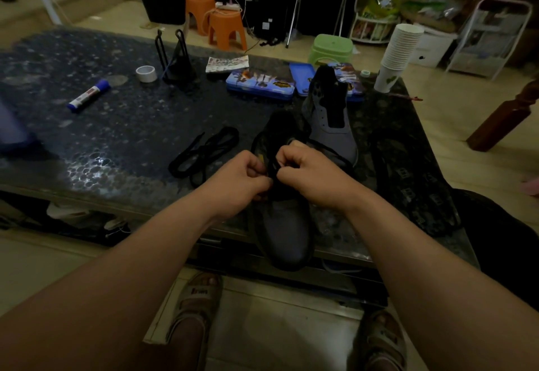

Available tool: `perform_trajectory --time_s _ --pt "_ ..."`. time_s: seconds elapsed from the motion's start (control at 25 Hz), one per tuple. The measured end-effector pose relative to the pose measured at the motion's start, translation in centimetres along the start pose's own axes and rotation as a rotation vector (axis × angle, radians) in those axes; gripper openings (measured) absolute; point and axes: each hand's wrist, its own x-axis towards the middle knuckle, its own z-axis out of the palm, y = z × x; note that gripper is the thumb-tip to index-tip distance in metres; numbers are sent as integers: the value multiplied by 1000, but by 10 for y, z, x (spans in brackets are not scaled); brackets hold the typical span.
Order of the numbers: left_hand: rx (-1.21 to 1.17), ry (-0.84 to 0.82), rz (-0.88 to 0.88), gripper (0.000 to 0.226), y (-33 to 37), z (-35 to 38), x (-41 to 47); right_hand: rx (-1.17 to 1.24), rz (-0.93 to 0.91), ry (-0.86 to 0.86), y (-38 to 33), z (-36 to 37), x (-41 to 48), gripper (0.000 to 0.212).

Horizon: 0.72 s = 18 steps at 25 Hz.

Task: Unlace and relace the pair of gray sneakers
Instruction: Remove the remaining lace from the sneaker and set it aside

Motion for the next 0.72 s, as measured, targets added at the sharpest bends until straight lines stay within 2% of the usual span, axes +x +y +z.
perform_trajectory --time_s 0.16,0.24,0.36,0.48,0.56,0.64,0.72 --pt "16 -20 15 19 -1 2 4 -19 70 -96 -6 -13 -6 31" --pt "39 -6 13 22 -1 3 6 99 85 -88 -6 -16 -9 32" --pt "139 64 148 33 0 7 3 480 193 63 -8 -15 -13 18" --pt "331 81 379 40 0 11 1 648 299 214 -9 -21 -12 21" --pt "457 129 443 29 4 11 3 813 285 300 -12 -29 -11 18" --pt "471 199 488 6 10 9 3 984 251 418 -13 -37 -11 14" --pt "421 224 472 10 14 6 2 974 279 508 -9 -43 -12 7"
